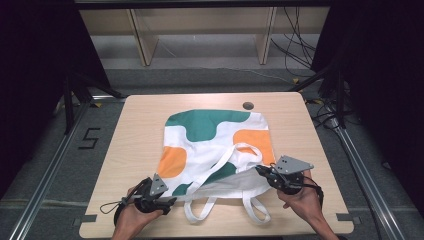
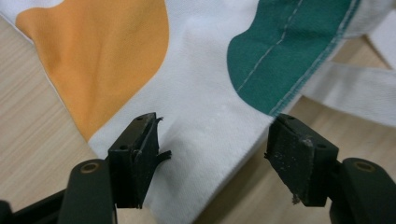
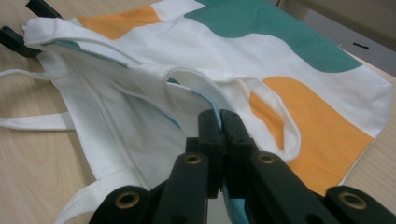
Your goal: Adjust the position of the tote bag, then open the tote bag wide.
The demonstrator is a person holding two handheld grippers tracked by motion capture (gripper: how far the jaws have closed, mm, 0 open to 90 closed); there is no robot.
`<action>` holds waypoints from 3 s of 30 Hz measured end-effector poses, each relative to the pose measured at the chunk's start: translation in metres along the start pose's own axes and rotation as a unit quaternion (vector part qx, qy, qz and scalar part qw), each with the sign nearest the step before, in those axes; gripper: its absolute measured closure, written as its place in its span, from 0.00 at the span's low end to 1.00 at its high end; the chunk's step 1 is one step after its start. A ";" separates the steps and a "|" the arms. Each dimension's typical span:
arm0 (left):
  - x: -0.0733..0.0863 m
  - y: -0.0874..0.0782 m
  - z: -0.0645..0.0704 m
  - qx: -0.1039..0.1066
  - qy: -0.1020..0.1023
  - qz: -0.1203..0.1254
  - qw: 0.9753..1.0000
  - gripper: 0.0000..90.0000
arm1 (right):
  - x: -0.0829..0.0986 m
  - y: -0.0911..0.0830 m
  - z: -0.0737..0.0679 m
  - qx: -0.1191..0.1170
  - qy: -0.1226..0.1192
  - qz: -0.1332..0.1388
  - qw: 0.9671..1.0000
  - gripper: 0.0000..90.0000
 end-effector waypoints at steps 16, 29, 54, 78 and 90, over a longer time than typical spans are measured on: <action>-0.010 -0.012 -0.021 0.041 -0.028 0.076 0.996 0.95 | 0.015 0.009 -0.017 -0.011 -0.040 -0.077 0.996 0.72; -0.016 -0.028 -0.018 0.059 -0.046 0.106 0.992 0.96 | 0.015 0.012 -0.009 -0.026 -0.043 -0.073 0.996 0.98; -0.152 -0.189 -0.032 0.079 0.004 0.252 0.964 0.97 | -0.150 -0.082 0.091 -0.008 -0.031 0.073 0.997 0.98; -0.154 -0.085 -0.081 0.155 -0.086 0.204 0.963 0.94 | -0.139 -0.012 0.145 0.007 0.045 -0.036 0.998 0.98; -0.100 -0.020 -0.080 0.195 -0.147 0.178 0.953 0.93 | -0.099 0.028 0.129 -0.003 0.037 -0.098 0.995 0.97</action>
Point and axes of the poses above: each handheld gripper's, and its own axes: y roughly forward along the jaws, x roughly out of its underside, z roughly to its right, the point moved 1 cm from there along y, roughly forward along the jaws, and after that the axes turned 7 degrees about -y, right-handed, at the moved point
